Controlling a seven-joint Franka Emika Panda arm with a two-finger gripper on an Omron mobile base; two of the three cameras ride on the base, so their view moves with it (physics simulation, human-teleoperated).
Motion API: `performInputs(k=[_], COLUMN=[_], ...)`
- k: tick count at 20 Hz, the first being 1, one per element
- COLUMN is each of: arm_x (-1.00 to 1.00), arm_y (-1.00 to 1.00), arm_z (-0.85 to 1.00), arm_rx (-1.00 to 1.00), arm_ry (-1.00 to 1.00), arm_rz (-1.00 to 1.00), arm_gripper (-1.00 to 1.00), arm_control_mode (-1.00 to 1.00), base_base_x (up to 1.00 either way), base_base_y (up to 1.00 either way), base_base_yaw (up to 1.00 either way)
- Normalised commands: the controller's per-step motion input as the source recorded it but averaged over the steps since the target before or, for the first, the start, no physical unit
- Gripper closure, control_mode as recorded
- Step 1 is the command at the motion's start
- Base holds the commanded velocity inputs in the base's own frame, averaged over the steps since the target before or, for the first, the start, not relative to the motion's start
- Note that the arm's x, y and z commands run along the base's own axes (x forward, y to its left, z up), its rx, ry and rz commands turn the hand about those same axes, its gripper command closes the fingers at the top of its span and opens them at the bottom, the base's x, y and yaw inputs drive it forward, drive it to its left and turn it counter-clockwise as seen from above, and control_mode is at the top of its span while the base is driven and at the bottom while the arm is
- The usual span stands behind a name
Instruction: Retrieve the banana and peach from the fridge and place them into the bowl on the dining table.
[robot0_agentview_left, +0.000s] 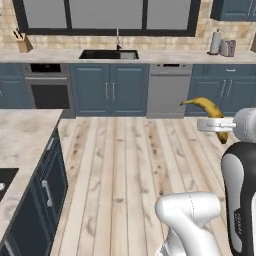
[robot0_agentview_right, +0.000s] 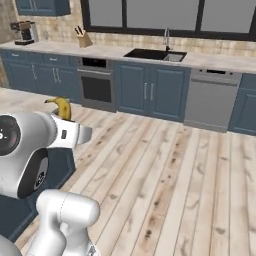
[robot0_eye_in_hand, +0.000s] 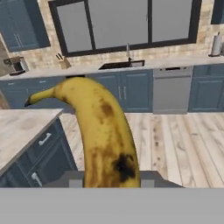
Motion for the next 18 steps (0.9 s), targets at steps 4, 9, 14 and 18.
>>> performInputs(k=[4, 9, 14, 18], arm_x=[0.00, 0.00, 0.00, 0.00], arm_y=[0.00, 0.00, 0.00, 0.00], arm_z=[0.00, 0.00, 0.00, 0.00], arm_rx=[0.00, 0.00, 0.00, 0.00], arm_ry=[0.00, 0.00, 0.00, 0.00], arm_rz=[0.00, 0.00, 0.00, 0.00], arm_gripper=[1.00, 1.00, 1.00, 1.00], arm_control_mode=[1.00, 1.00, 1.00, 1.00], base_base_x=[1.00, 1.00, 1.00, 1.00], base_base_y=[-0.12, 0.00, -0.07, 0.00], base_base_yaw=[0.00, 0.02, 0.02, -0.04])
